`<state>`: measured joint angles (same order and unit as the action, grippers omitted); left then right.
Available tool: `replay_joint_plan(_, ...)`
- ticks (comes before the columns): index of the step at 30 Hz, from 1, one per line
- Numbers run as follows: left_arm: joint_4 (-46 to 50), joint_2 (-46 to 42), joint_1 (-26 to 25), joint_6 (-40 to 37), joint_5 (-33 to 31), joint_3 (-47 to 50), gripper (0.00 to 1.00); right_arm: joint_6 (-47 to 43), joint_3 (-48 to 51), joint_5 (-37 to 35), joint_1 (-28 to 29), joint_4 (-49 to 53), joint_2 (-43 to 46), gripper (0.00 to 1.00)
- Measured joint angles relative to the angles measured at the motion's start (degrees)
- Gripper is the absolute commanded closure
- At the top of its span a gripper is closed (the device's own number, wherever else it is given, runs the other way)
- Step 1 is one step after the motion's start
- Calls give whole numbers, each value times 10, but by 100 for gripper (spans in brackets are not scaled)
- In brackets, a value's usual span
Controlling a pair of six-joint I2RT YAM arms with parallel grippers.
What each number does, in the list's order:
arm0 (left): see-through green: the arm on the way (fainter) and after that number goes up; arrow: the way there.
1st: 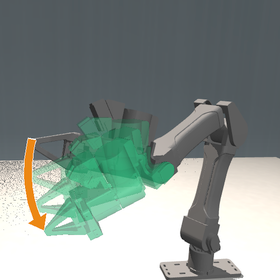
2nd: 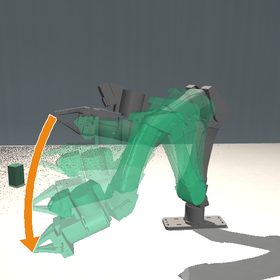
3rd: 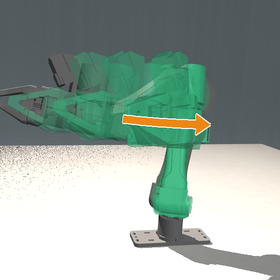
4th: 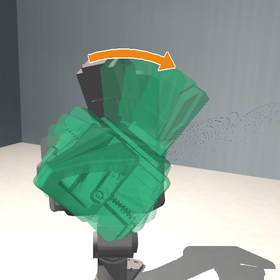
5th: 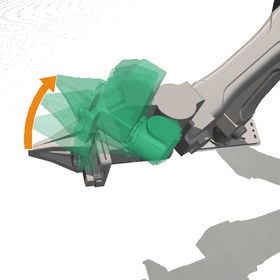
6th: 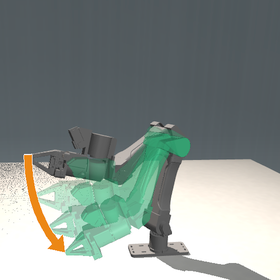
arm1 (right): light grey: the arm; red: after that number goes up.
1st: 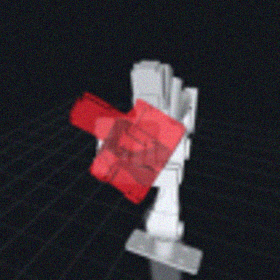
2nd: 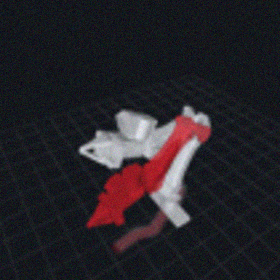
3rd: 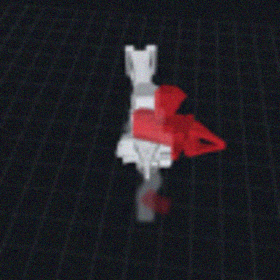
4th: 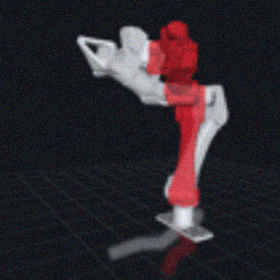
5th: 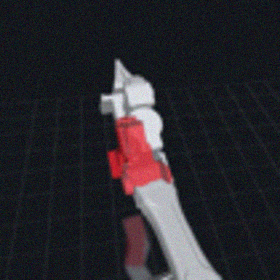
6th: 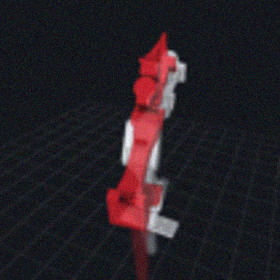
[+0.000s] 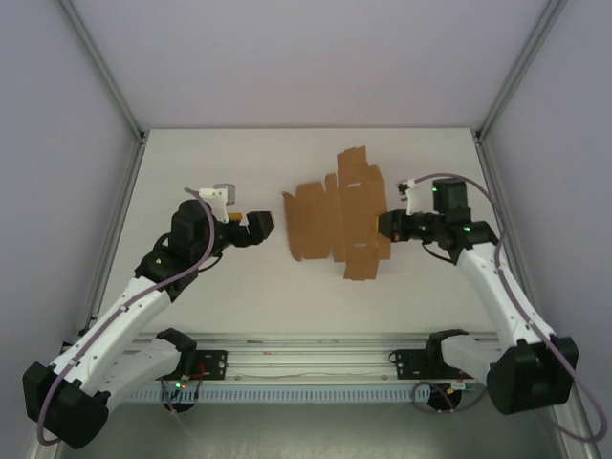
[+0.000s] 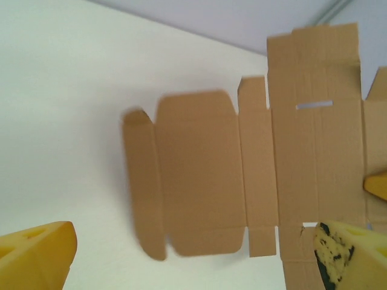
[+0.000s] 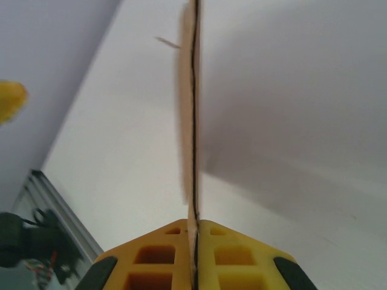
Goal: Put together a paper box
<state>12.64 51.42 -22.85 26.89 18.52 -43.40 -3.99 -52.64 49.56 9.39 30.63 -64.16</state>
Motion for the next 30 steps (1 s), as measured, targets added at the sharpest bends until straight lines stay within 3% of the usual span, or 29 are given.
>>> replay_joint_plan(7,35,6,0,0,-42,0,0,-60,-53,-141,77,42,-128,91)
replay_joint_plan(13,34,28,0,0,-41,0,0,-120,-102,-316,116,43,-182,88)
replay_joint_plan(16,30,48,0,0,-40,0,0,-166,-102,-370,137,31,-201,90)
replay_joint_plan(20,29,86,0,0,-37,-7,0,-252,-76,-433,187,-17,-209,92)
replay_joint_plan(24,25,141,0,2,-21,-39,0,-334,-40,-480,239,-83,-210,89)
replay_joint_plan(30,5,238,0,25,29,-110,0,-423,7,-555,281,-205,-230,89)
